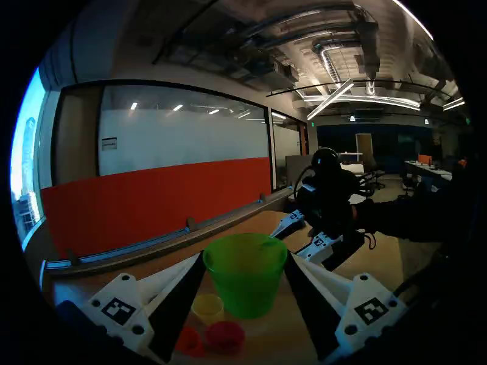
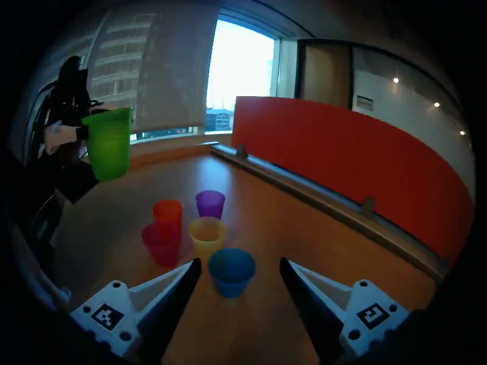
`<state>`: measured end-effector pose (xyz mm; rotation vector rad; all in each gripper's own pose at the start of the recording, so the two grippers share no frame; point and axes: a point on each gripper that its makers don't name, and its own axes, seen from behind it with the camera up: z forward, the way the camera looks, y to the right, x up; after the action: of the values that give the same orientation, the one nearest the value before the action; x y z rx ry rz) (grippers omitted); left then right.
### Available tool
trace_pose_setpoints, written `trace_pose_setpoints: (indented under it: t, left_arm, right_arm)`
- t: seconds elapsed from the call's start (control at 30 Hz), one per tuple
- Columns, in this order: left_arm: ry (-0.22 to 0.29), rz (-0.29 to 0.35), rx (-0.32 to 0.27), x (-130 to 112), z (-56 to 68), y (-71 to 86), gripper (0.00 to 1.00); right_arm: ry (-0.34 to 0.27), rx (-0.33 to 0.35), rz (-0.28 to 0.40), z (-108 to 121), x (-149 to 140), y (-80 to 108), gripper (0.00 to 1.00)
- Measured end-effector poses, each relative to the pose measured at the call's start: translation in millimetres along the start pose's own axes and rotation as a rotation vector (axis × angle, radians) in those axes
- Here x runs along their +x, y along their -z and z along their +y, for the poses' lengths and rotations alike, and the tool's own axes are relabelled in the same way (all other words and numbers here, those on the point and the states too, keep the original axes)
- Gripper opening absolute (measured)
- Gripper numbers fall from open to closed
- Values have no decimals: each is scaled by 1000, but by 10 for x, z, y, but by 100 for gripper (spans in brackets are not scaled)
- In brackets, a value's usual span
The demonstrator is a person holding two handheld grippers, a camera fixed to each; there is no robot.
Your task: Pour water
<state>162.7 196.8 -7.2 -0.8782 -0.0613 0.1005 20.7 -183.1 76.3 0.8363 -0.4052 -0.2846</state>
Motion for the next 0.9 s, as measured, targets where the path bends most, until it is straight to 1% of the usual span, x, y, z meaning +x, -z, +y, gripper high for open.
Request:
trace_pose_setpoints:
  t: [0.3,0.5,0.9]
  left_arm:
    - [6,-10,11,-52,-50,44,89]
    - [11,-16,14,-90,-71,66,89]
    - [16,-28,13,-183,-95,74,89]
  right_arm:
    - [4,15,-47,-71,-262,-289,100]
    - [9,20,-75,-93,-430,-446,100]
    - [4,24,-113,-111,-628,-729,100]
